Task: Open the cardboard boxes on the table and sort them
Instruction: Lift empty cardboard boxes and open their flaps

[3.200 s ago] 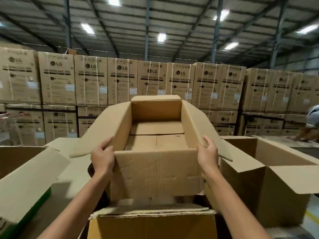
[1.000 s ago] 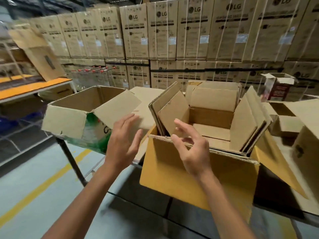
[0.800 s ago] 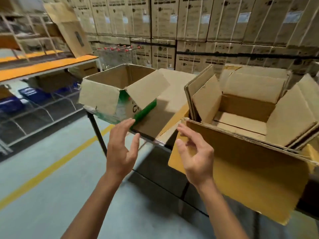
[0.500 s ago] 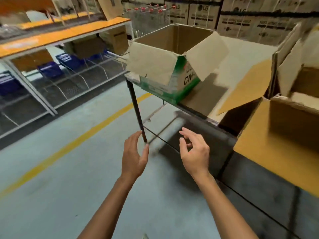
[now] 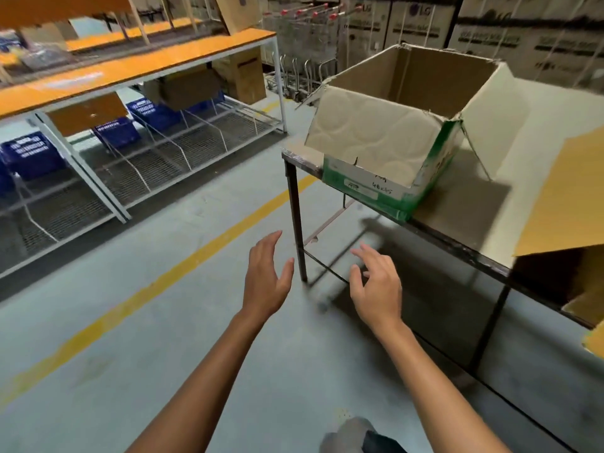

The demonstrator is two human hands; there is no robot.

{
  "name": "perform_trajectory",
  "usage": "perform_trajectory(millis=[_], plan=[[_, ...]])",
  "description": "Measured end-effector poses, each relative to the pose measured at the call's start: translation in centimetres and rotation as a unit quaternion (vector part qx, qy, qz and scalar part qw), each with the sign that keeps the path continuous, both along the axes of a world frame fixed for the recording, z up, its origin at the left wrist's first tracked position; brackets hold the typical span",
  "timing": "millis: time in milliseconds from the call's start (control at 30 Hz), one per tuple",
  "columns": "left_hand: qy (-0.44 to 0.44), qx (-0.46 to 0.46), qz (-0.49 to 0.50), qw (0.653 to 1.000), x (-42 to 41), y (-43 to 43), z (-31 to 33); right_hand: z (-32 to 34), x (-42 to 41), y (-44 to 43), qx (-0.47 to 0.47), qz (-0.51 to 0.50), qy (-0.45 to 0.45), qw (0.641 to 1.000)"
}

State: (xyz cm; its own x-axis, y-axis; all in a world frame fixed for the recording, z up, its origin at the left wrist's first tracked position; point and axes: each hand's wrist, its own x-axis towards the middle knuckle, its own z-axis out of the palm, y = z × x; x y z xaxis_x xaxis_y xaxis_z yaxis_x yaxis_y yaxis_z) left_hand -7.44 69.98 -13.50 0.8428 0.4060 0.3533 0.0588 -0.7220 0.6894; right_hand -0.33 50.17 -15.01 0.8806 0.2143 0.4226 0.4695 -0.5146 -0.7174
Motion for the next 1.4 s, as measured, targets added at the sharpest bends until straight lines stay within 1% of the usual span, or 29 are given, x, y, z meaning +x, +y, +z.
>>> perform_trajectory(millis=[167,300,433,533,600,667,700,733,767,800,833,867,900,967,1033,1133,1267,1400], plan=[[-0.099,0.034,-0.043,0.994,8.7,3.1,4.9,6.1,6.0,2.8,0.063,-0.016,-0.087,0.994],[-0.150,0.024,-0.074,0.986,16.1,5.0,10.3,12.1,11.3,4.3,0.075,-0.048,-0.165,0.982],[-0.184,0.038,-0.090,0.978,24.4,7.1,15.3,16.8,17.4,4.7,0.091,-0.132,-0.227,0.961],[-0.174,0.038,-0.084,0.980,30.1,8.0,18.0,19.3,21.6,3.9,0.061,-0.220,-0.226,0.947],[-0.134,0.025,-0.098,0.986,33.8,8.1,19.5,20.8,23.5,2.6,0.025,-0.279,-0.199,0.939],[-0.062,-0.074,-0.132,0.987,37.5,7.8,20.9,21.9,25.6,0.9,-0.032,-0.339,-0.156,0.927],[-0.013,-0.130,-0.150,0.980,39.2,7.7,21.2,21.9,26.6,0.1,-0.082,-0.373,-0.107,0.918],[0.033,-0.167,-0.166,0.971,40.8,7.5,21.2,21.4,27.5,-0.6,-0.137,-0.402,-0.038,0.905],[0.081,-0.163,-0.175,0.968,42.3,7.2,20.6,20.6,28.2,-1.1,-0.173,-0.419,0.043,0.890],[0.121,-0.140,-0.175,0.967,43.2,7.1,19.8,19.5,28.5,-1.5,-0.171,-0.418,0.122,0.884],[0.143,-0.119,-0.167,0.968,44.0,7.1,18.9,18.5,28.7,-1.6,-0.143,-0.410,0.180,0.882],[0.152,-0.122,-0.164,0.967,44.6,7.1,18.0,17.6,28.8,-1.7,-0.105,-0.411,0.213,0.880],[0.152,-0.142,-0.174,0.962,45.0,7.3,17.3,17.0,28.6,-1.6,-0.082,-0.422,0.226,0.874],[0.143,-0.175,-0.190,0.955,45.7,7.6,16.3,16.5,28.5,-1.3,-0.056,-0.451,0.241,0.858],[0.136,-0.179,-0.201,0.953,45.8,8.0,15.8,16.3,28.7,-1.0,-0.017,-0.475,0.269,0.838],[0.104,-0.180,-0.243,0.948,45.1,8.6,15.1,15.3,29.0,-1.1,0.045,-0.495,0.295,0.816],[0.100,-0.188,-0.271,0.939,43.9,9.7,14.0,15.6,26.5,0.7,0.108,-0.511,0.299,0.798],[0.071,-0.193,-0.283,0.937,40.9,10.3,13.4,14.2,23.5,1.5,0.207,-0.516,0.326,0.765]])
